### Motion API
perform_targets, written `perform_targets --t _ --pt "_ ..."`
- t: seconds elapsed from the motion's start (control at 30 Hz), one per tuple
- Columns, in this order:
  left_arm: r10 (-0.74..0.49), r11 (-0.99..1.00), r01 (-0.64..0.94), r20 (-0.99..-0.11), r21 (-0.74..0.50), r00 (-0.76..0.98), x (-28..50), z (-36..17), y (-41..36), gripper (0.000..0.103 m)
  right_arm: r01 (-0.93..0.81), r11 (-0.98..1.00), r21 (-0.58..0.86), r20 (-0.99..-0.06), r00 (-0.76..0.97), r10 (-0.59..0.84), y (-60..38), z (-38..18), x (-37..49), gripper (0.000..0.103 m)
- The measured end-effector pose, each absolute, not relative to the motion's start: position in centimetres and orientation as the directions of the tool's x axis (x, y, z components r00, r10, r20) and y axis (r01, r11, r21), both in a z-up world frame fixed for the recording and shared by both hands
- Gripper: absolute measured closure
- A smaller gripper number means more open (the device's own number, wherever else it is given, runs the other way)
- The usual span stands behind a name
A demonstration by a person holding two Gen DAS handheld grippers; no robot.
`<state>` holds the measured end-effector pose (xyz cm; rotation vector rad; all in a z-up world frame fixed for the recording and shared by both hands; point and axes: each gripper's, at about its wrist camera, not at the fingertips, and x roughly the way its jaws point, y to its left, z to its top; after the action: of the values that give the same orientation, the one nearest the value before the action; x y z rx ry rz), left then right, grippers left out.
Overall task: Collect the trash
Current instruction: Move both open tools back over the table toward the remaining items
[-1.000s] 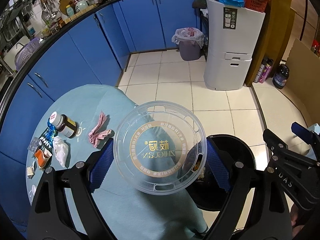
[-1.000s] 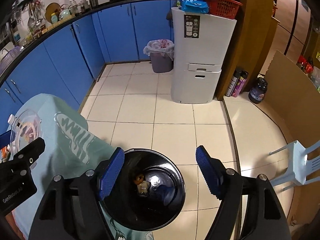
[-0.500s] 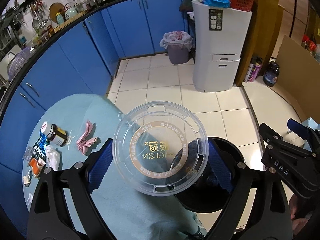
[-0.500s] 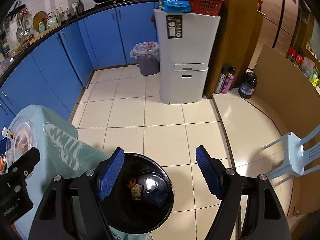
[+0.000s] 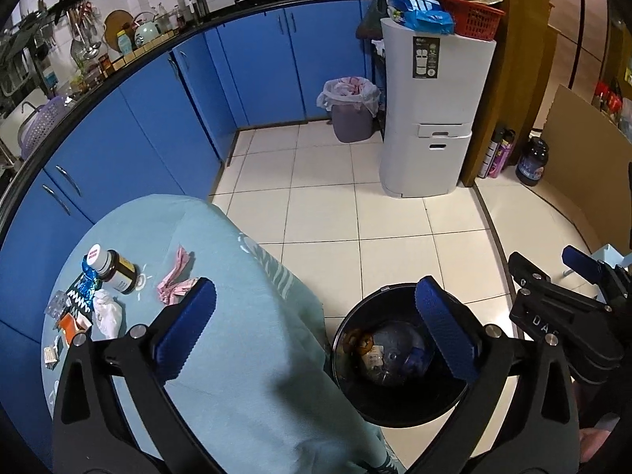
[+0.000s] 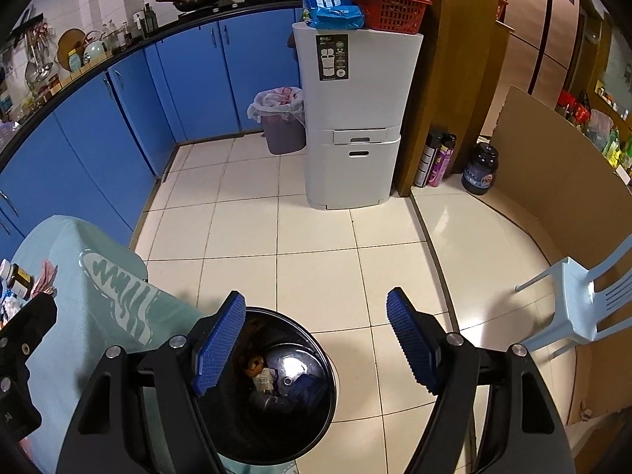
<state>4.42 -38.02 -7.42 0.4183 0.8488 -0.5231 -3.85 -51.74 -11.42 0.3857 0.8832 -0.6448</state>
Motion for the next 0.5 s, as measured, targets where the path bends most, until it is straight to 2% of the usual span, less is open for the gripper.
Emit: perform_targets --t 0.27,0.5 --pt "-0.246 0.830 0.542 -0.789 0.129 0.564 4.8 -6.8 -36.1 0.004 0.635 0.770 0.064 -0.802 0.492 -0.339 -50.2 -10.7 -3.4 0.031" --pt "-0.179 0.878 0.456 -0.784 0.145 0.594 5.9 -6.3 -31.8 0.004 0.560 0.825 0.084 -0.783 0.549 -0.293 -46.8 -9.2 -1.5 0.031"
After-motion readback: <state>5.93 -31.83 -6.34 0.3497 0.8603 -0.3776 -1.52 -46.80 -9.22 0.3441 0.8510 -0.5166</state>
